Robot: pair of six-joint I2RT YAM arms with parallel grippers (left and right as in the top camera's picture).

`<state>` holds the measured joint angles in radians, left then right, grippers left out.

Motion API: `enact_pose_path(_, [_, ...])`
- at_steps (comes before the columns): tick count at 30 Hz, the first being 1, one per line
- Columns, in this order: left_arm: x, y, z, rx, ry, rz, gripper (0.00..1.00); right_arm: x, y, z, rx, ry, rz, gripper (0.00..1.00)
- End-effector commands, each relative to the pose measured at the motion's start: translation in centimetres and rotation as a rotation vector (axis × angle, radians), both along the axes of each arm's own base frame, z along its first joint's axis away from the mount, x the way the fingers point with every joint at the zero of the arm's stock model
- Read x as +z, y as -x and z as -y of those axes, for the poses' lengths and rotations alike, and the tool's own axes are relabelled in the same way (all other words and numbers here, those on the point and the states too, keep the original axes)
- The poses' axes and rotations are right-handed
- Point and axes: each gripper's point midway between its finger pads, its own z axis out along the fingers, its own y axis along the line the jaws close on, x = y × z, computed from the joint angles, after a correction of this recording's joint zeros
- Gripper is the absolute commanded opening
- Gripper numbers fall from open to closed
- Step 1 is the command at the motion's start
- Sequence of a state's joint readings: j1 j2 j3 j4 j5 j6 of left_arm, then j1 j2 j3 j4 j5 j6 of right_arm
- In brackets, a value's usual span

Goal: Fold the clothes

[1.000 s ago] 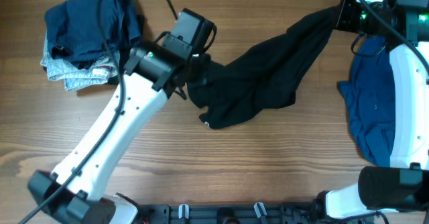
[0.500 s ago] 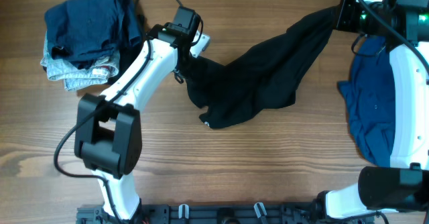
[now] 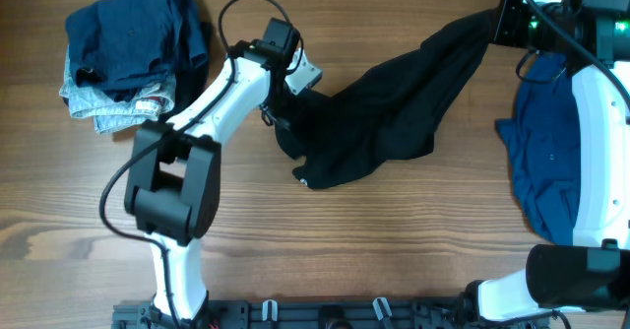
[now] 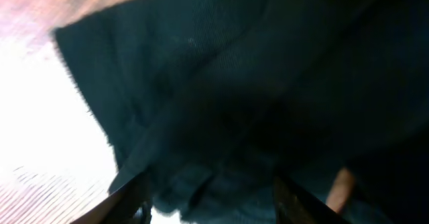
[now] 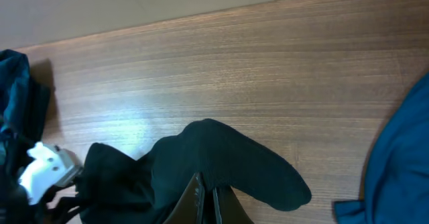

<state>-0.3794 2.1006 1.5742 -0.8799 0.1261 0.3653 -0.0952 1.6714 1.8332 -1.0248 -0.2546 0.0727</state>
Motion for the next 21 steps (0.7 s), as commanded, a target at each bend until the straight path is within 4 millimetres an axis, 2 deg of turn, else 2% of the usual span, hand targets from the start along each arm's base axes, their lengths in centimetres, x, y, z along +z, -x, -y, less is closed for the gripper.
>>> enact_pose_path(1, [-2.1,0.4,0.3,-0.029,0.002,-0.036,0.56,1.9,0.2,0.1,0.014,0.016,0.054,0.04])
enact_pose_path(4, [-2.0,-0.3,0.5,-0.024,0.008,-0.011,0.47,1.9,0.2,0.1,0.013,0.016,0.054,0.04])
enact_pose_path(7, [-1.9,-0.6,0.6,-0.017,0.01,0.003,0.24,1.9,0.2,0.1,0.013,0.016,0.057,0.04])
enact_pose_path(9, [-1.7,-1.1,-0.1,0.033,-0.022,0.02,0.09,1.9,0.2,0.1,0.013,0.016,0.057,0.04])
enact_pose_path(12, [0.1,-2.2,-1.0,0.108,-0.063,0.082,0.04,1.9,0.2,0.1,0.013,0.015,0.057,0.04])
enact_pose_path(16, [4.8,-3.5,-1.2,0.178,-0.027,0.183,0.04,1.8,0.3,0.1,0.014,0.014,0.048,0.04])
enact_pose_path(21, [14.9,-4.3,-3.0,0.353,0.093,0.372,0.04,2.6,1.2,0.0,0.014,0.016,0.057,0.04])
